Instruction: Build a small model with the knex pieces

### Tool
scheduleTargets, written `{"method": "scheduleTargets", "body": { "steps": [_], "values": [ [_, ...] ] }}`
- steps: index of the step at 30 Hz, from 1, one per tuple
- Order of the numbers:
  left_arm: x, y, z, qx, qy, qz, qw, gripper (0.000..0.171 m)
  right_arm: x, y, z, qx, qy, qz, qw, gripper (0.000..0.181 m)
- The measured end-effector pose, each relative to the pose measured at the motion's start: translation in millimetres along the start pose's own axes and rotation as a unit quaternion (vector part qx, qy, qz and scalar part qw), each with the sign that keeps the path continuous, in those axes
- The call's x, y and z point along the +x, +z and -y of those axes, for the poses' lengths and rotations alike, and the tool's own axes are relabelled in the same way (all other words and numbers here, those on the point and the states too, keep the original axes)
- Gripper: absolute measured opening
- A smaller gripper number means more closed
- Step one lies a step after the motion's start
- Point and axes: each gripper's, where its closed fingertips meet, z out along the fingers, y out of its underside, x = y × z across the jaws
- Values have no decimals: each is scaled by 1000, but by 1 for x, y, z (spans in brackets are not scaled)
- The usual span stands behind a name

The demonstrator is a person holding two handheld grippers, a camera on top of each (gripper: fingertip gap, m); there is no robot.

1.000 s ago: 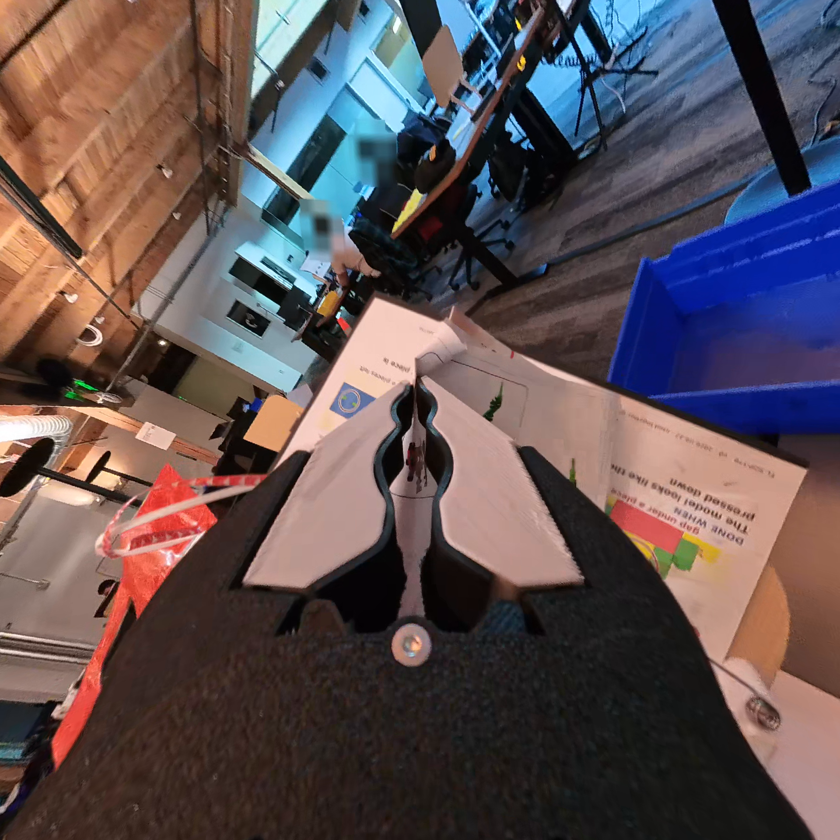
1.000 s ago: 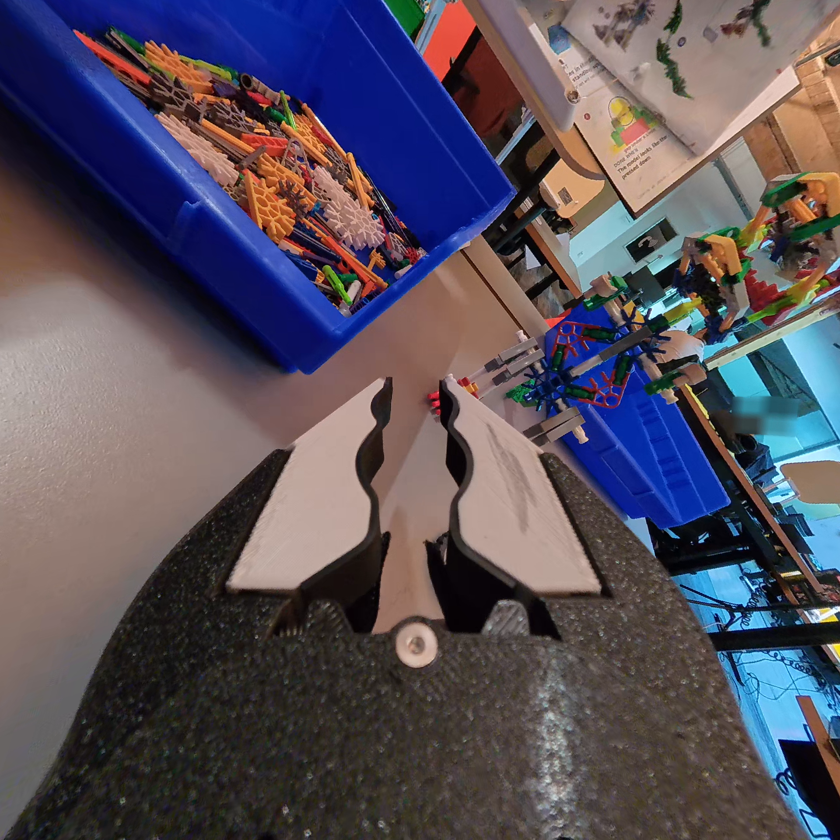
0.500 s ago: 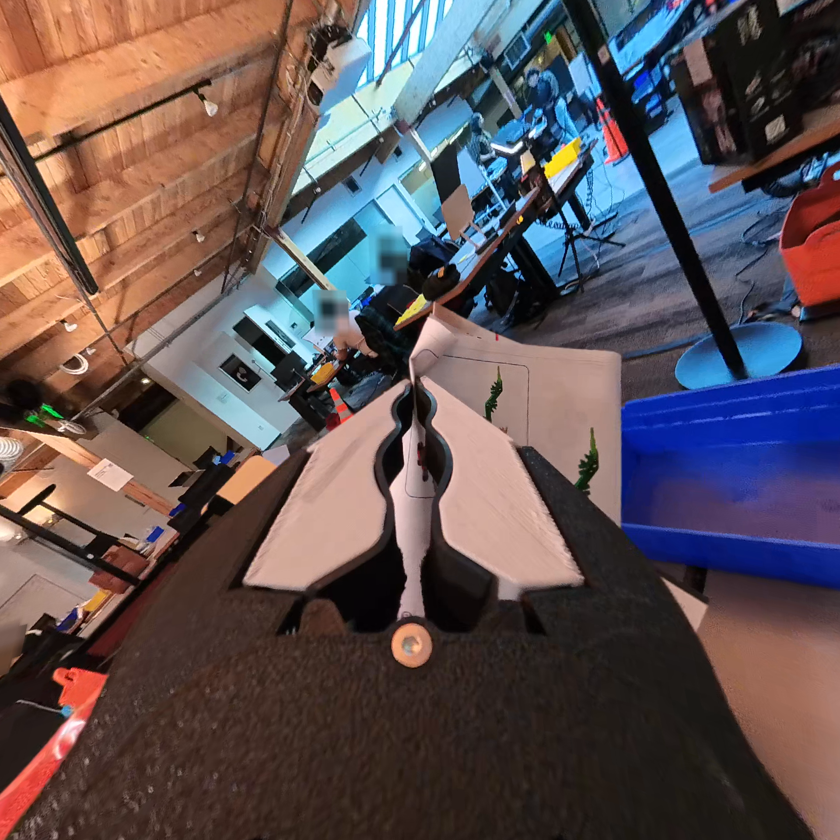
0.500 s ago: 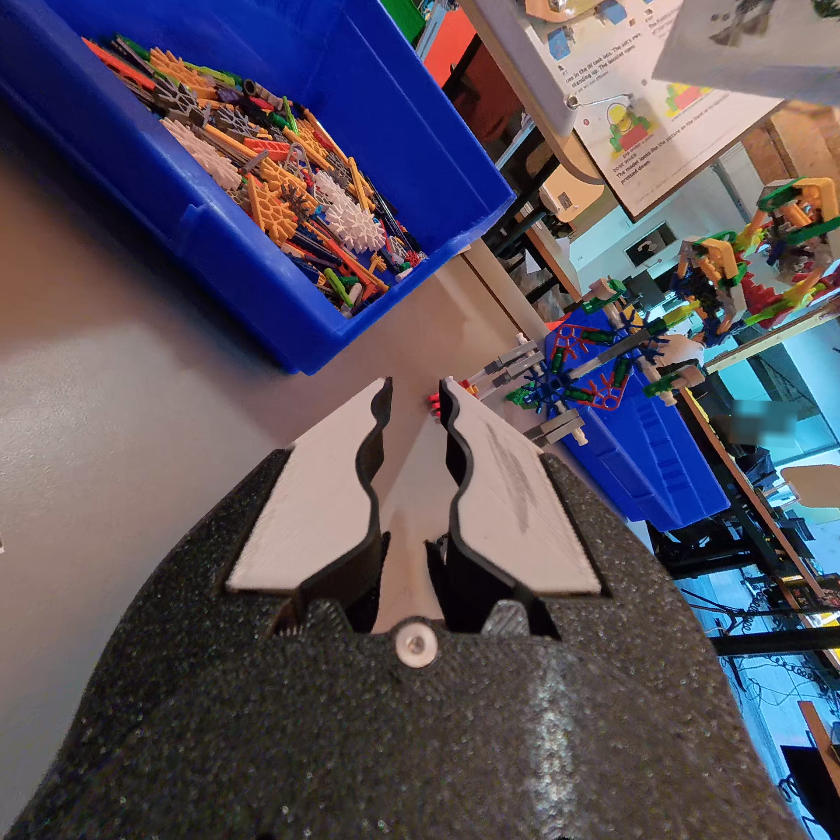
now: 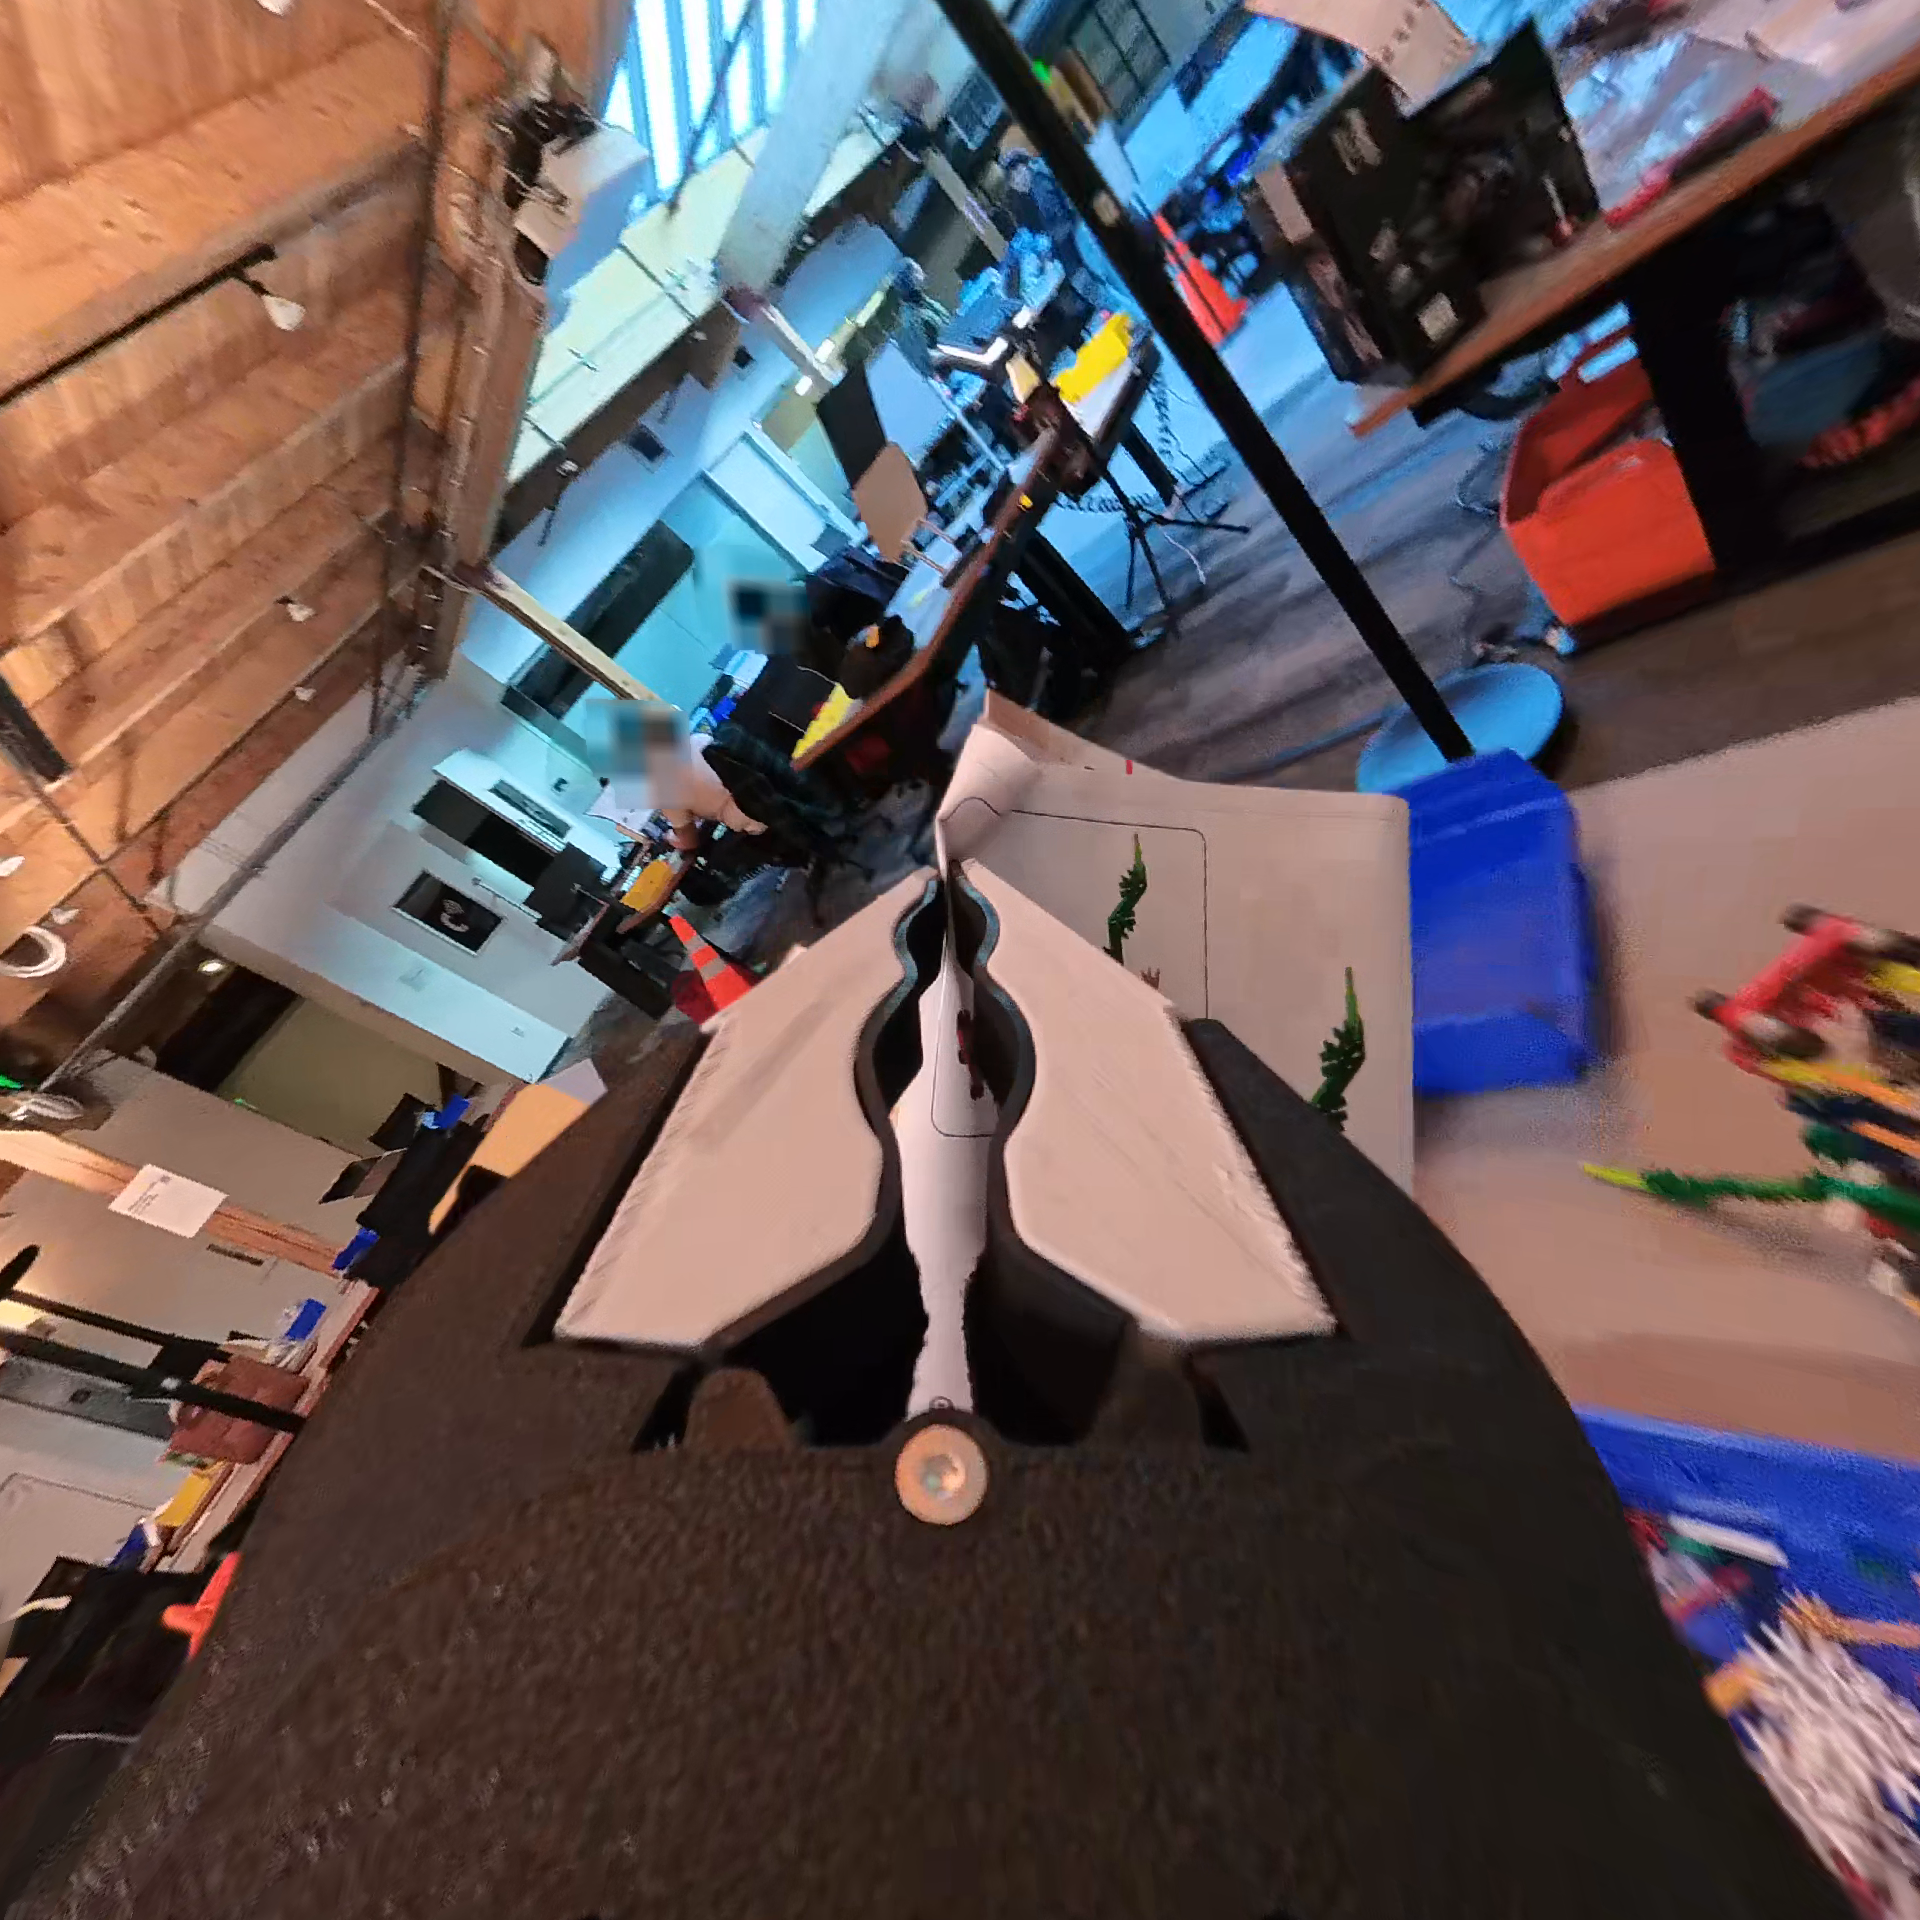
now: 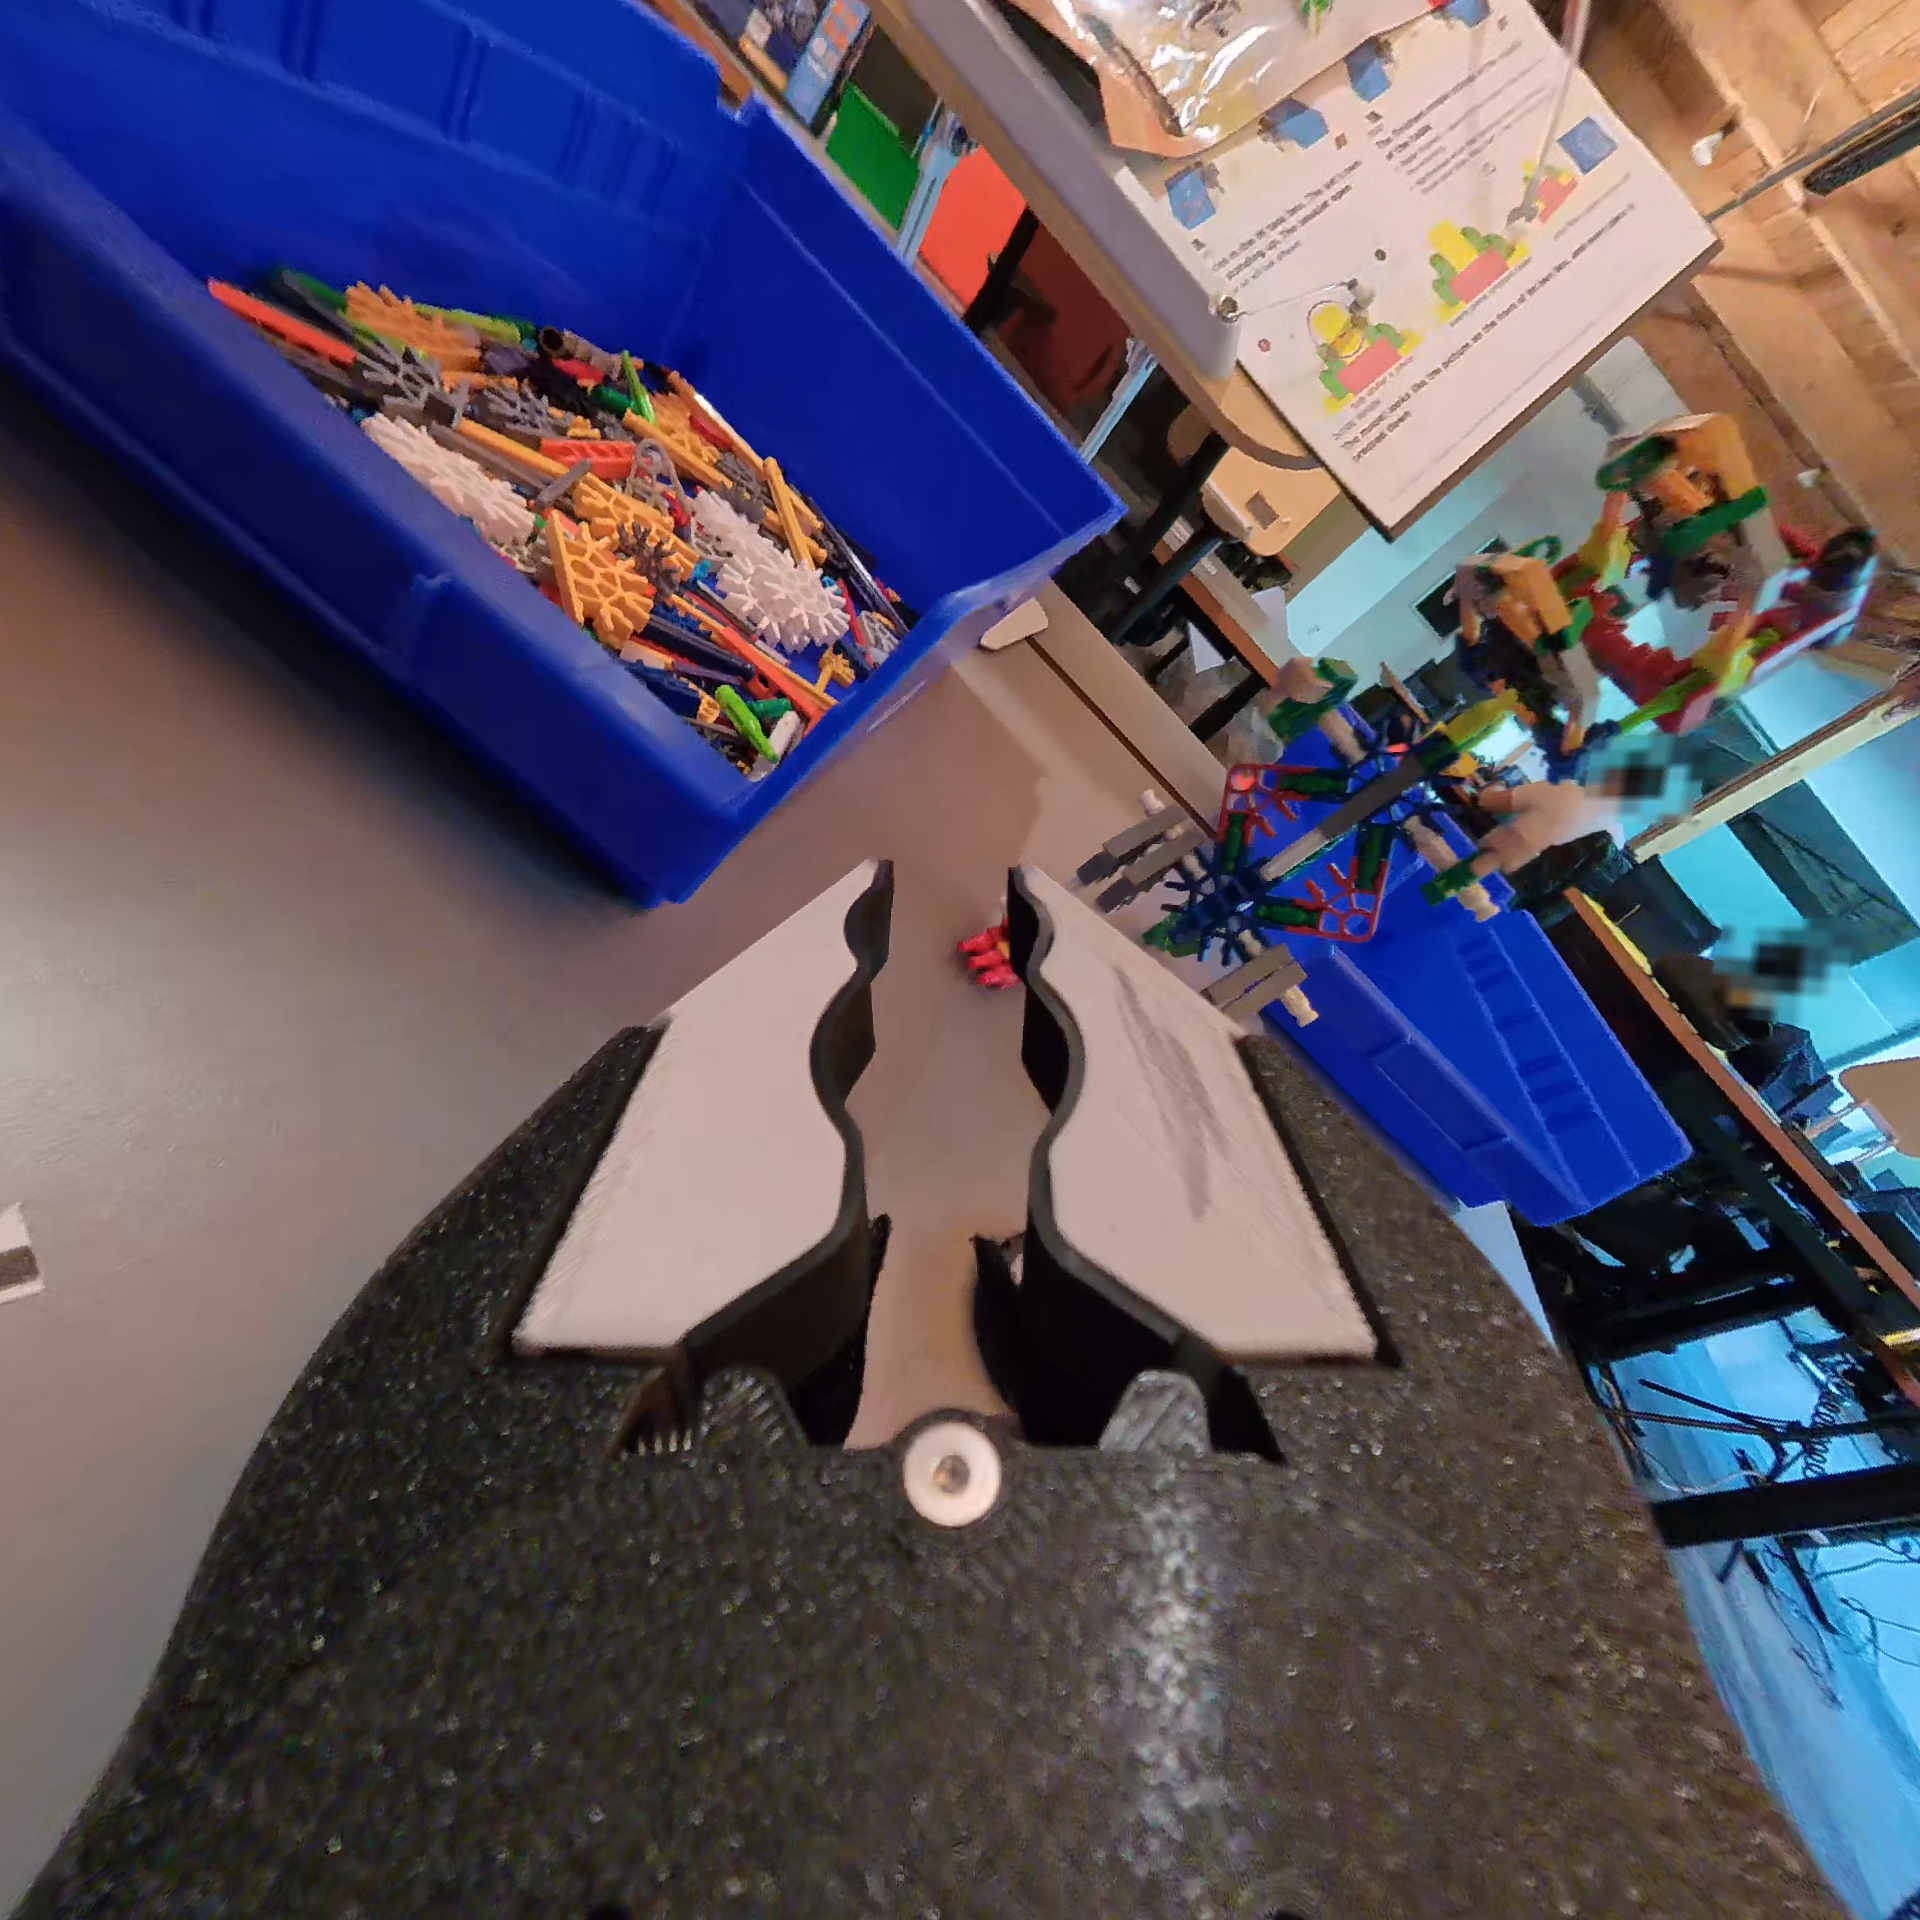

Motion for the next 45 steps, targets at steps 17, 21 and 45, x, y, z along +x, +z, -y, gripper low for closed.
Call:
{"method": "scheduleTargets", "body": {
  "steps": [17,21,45],
  "values": [
    [194,-94,-52,-49,-54,-152,986,0,57,-8,115,134,163,18,977,61],
    [192,-108,-50,-15,-93,-156,983,0,74,-6,135,142,137,-2,980,61],
    [190,-130,-35,79,-117,-176,974,6,63,-11,161,114,149,137,973,0]
  ]
}}
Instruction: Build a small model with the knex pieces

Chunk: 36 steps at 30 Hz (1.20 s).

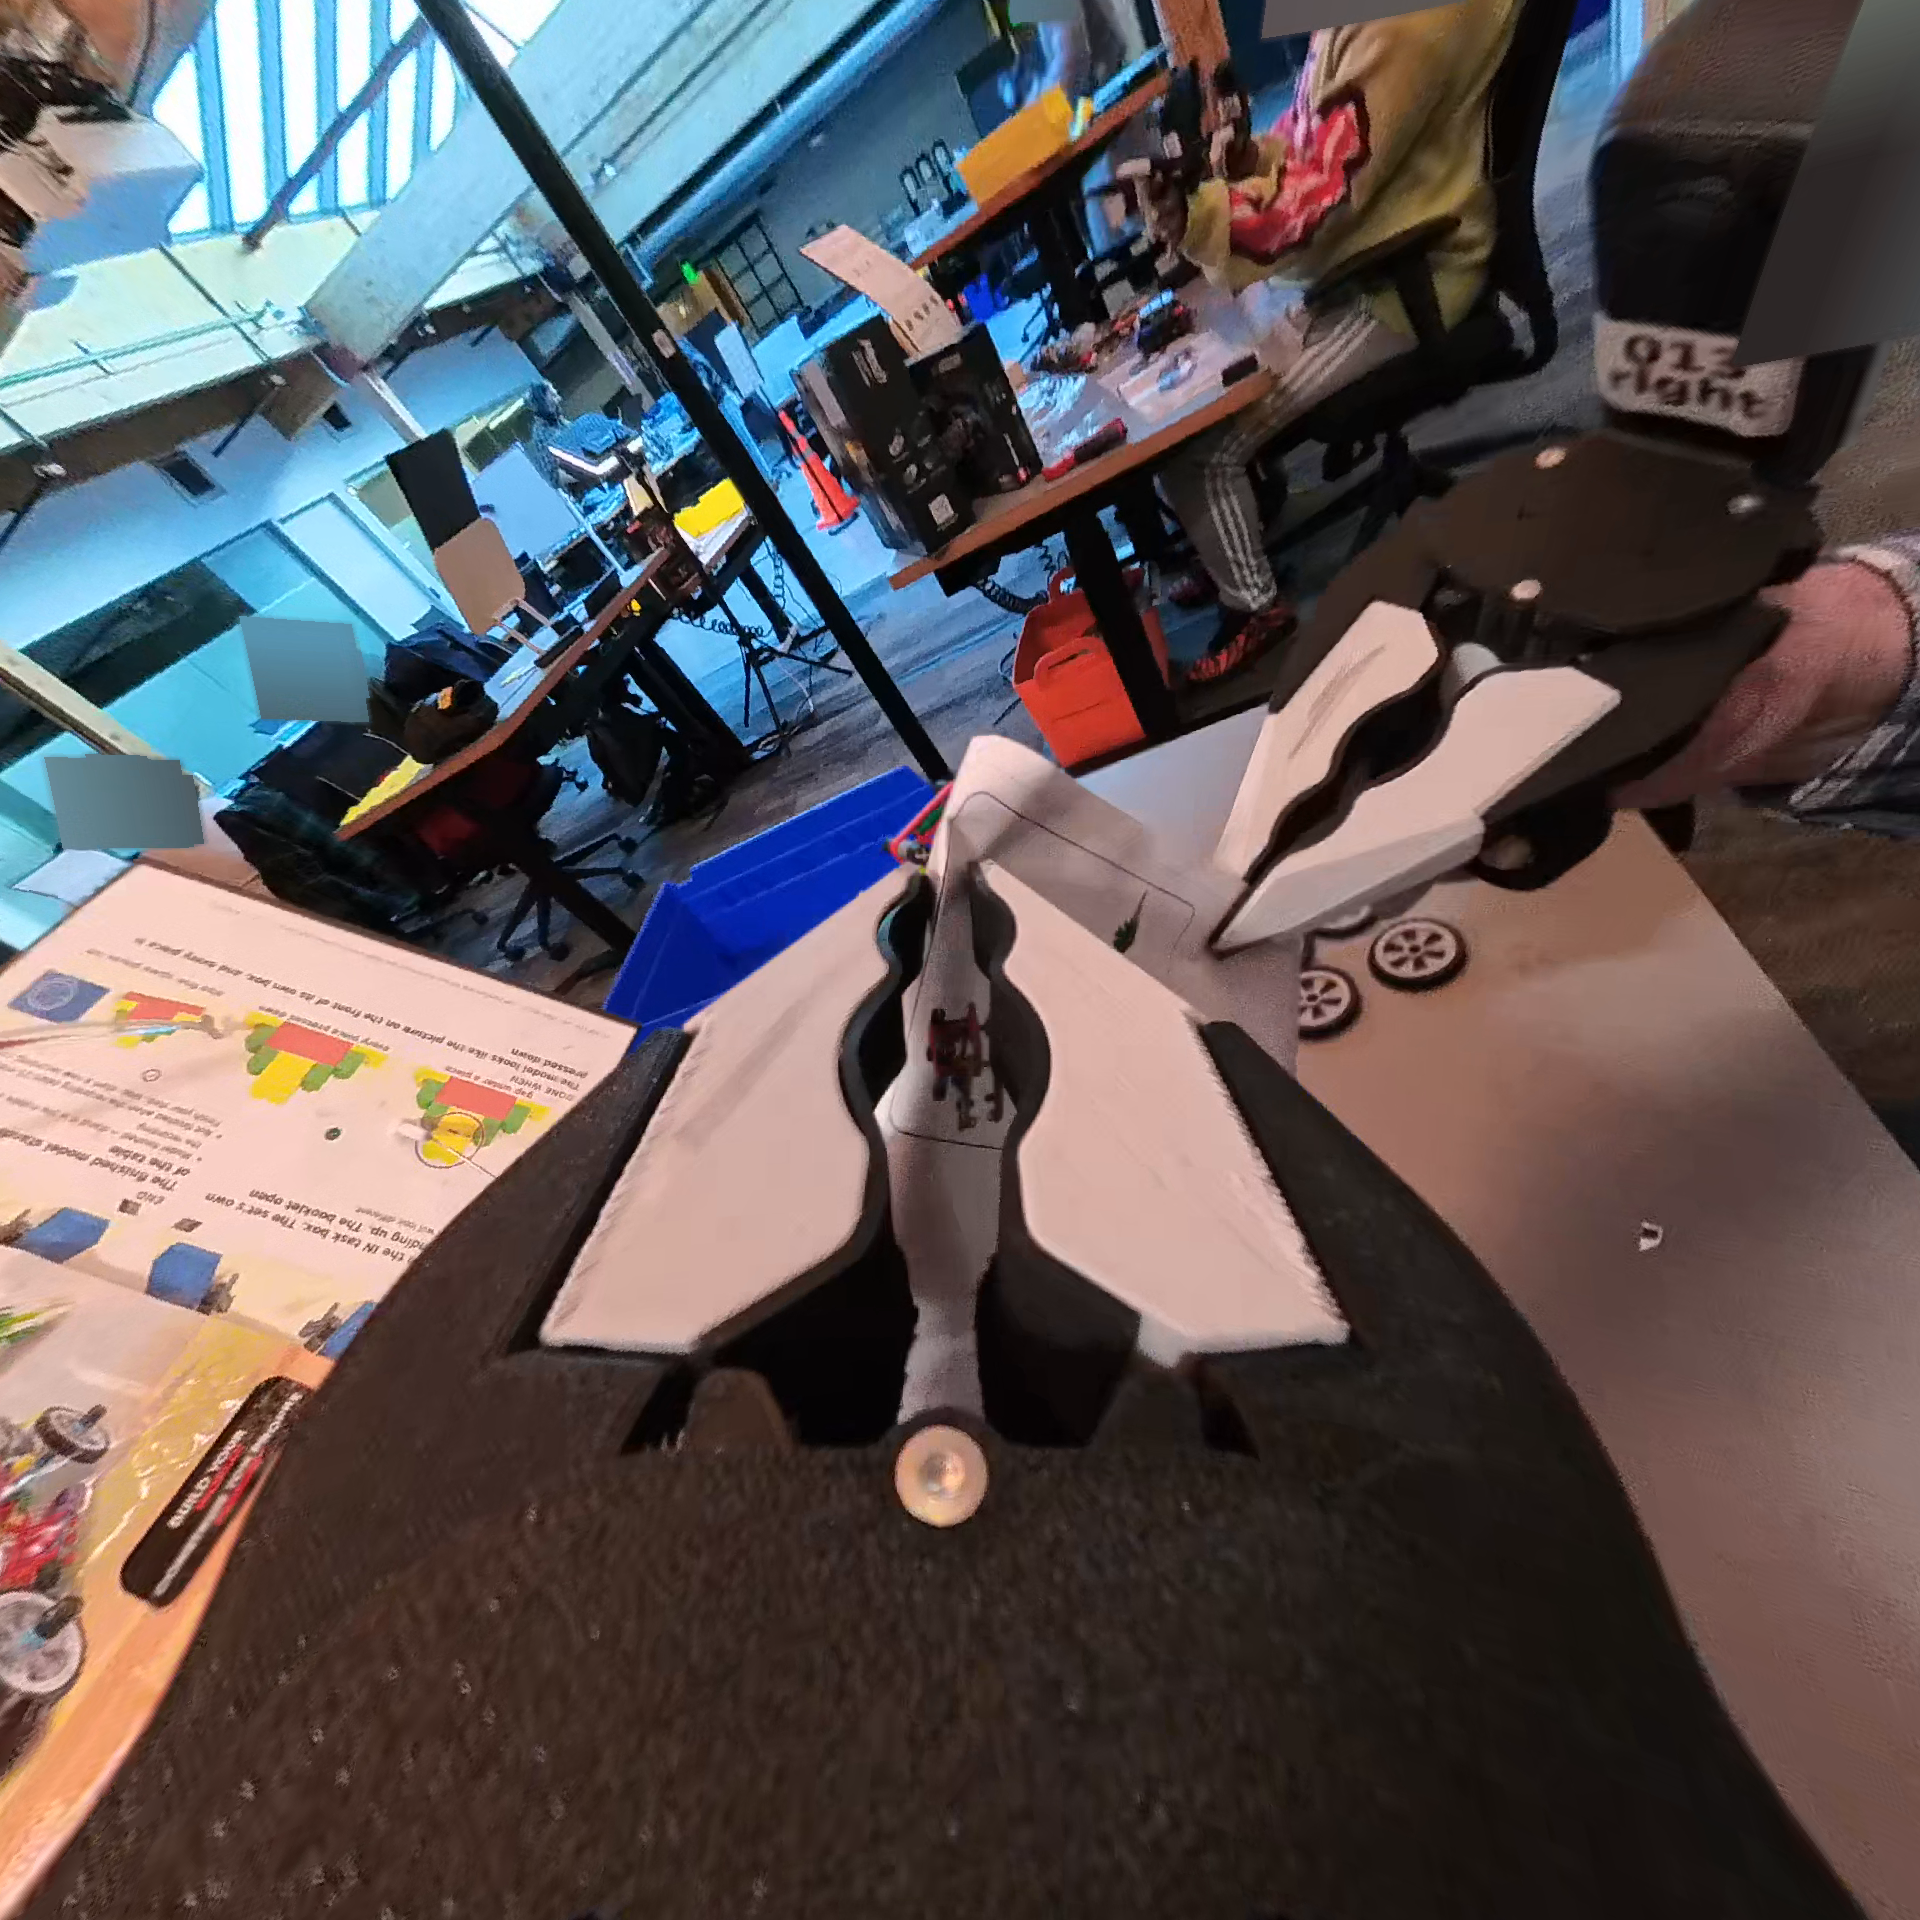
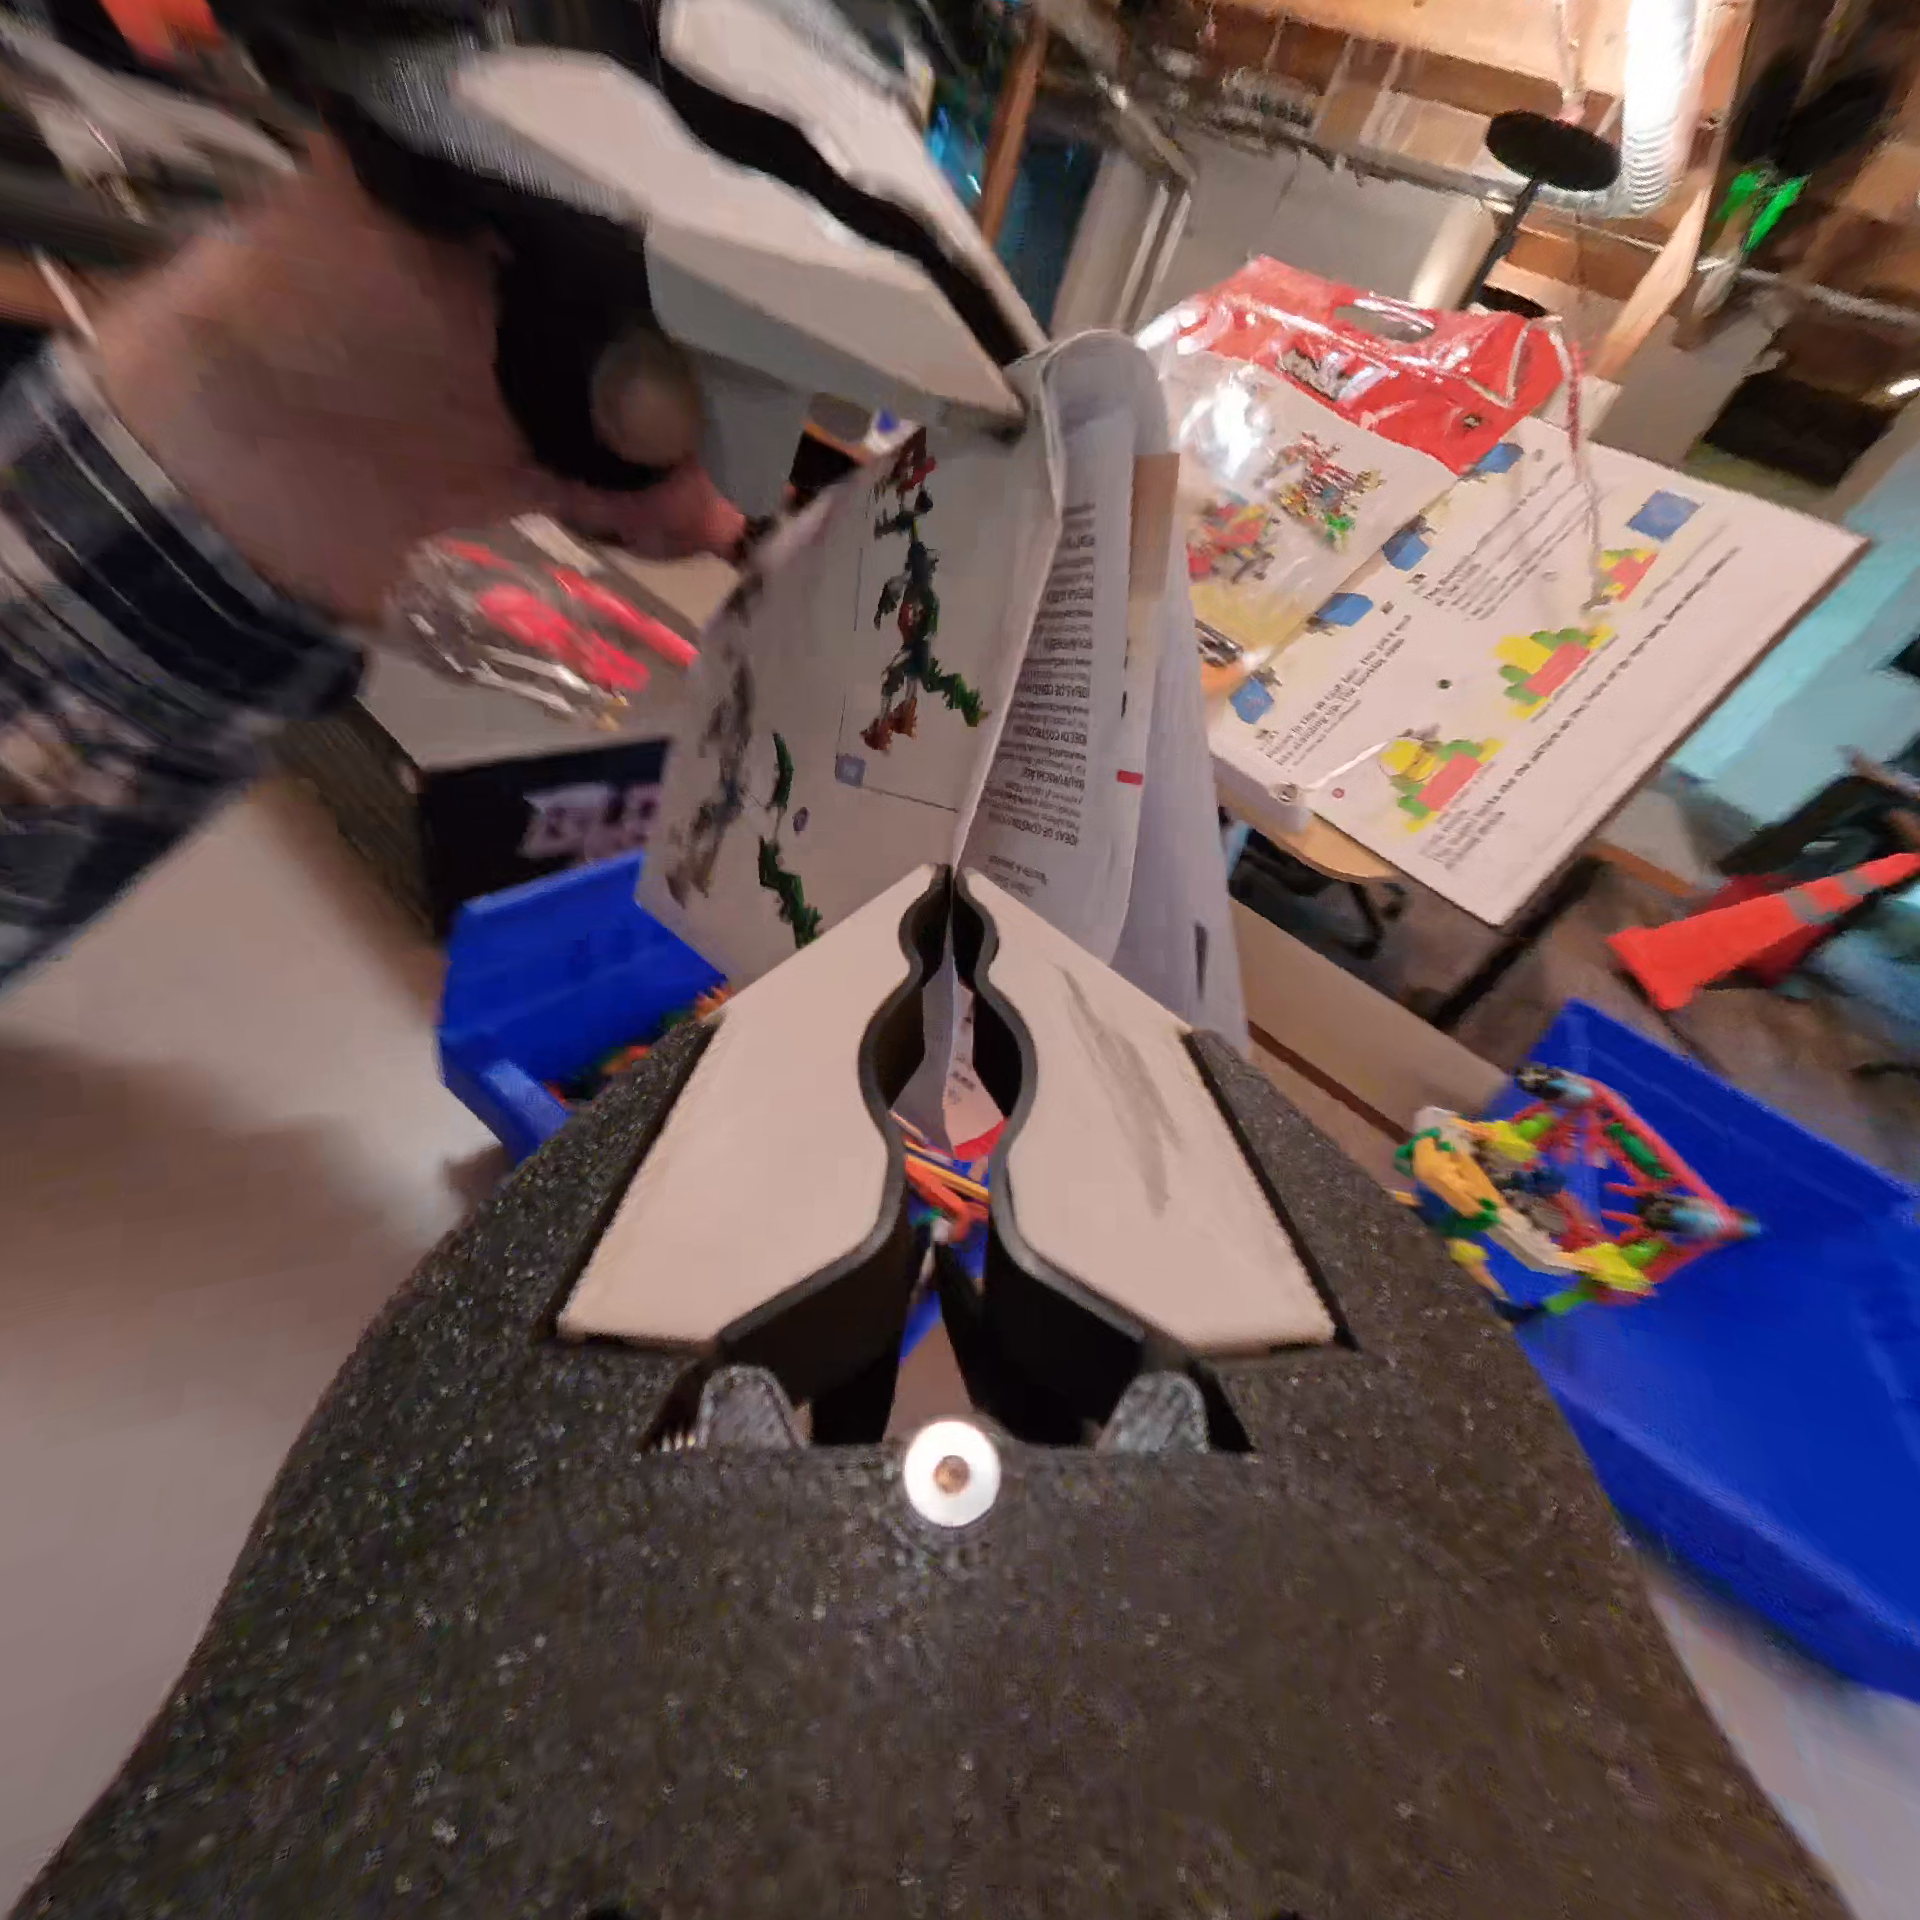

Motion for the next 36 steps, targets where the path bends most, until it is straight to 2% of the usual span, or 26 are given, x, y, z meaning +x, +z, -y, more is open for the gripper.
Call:
{"method": "scheduleTargets", "body": {
  "steps": [4,8,10,14,16,18,19,22,25,26,31,34,36],
  "values": [
    [-10,-7,2,14,-19,16,1000,17,9,-9,14,50,84,29,995,0],
    [-25,-15,-7,-8,-25,48,999,44,17,-16,29,81,109,36,990,0],
    [-40,-22,-19,-23,-46,72,996,52,24,-21,35,96,114,32,988,0],
    [-63,-43,-39,-19,-146,75,986,66,38,-37,54,140,115,22,983,0],
    [-61,-47,-48,-3,-225,24,974,73,46,-43,61,153,112,13,982,0],
    [-57,-45,-63,-3,-272,-18,962,80,48,-48,65,158,106,13,982,0],
    [-55,-43,-68,2,-297,-38,954,81,49,-51,67,164,100,9,981,0],
    [-34,-38,-62,60,-361,-160,917,83,51,-57,72,174,96,8,980,0],
    [-21,-38,-49,110,-372,-235,891,84,52,-62,74,180,95,8,979,0],
    [-17,-40,-43,126,-372,-254,884,80,51,-63,74,182,93,10,979,0],
    [-17,-49,-20,194,-369,-285,863,72,43,-64,68,181,98,33,978,0],
    [-24,-55,-7,237,-342,-265,870,61,36,-61,61,168,101,50,979,0],
    [-32,-62,4,273,-330,-248,869,60,32,-58,52,151,104,58,981,0]
  ]
}}
